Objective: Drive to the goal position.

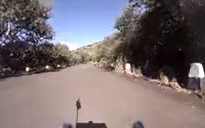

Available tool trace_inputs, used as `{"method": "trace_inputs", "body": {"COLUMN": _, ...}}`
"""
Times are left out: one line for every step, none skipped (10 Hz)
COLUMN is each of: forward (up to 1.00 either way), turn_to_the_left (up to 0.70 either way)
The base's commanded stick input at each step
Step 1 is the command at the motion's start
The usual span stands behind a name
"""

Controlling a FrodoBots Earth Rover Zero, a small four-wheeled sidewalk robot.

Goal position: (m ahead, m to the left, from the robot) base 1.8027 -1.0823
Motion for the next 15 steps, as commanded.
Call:
{"method": "trace_inputs", "body": {"forward": 0.50, "turn_to_the_left": 0.00}}
{"method": "trace_inputs", "body": {"forward": 0.50, "turn_to_the_left": 0.00}}
{"method": "trace_inputs", "body": {"forward": 0.50, "turn_to_the_left": 0.00}}
{"method": "trace_inputs", "body": {"forward": 0.50, "turn_to_the_left": 0.00}}
{"method": "trace_inputs", "body": {"forward": 0.50, "turn_to_the_left": 0.00}}
{"method": "trace_inputs", "body": {"forward": 0.50, "turn_to_the_left": 0.00}}
{"method": "trace_inputs", "body": {"forward": 0.50, "turn_to_the_left": 0.00}}
{"method": "trace_inputs", "body": {"forward": 0.50, "turn_to_the_left": 0.00}}
{"method": "trace_inputs", "body": {"forward": 0.50, "turn_to_the_left": 0.00}}
{"method": "trace_inputs", "body": {"forward": 0.50, "turn_to_the_left": 0.00}}
{"method": "trace_inputs", "body": {"forward": 0.50, "turn_to_the_left": 0.00}}
{"method": "trace_inputs", "body": {"forward": 0.50, "turn_to_the_left": 0.00}}
{"method": "trace_inputs", "body": {"forward": 0.50, "turn_to_the_left": 0.00}}
{"method": "trace_inputs", "body": {"forward": 0.50, "turn_to_the_left": 0.00}}
{"method": "trace_inputs", "body": {"forward": 0.50, "turn_to_the_left": 0.00}}
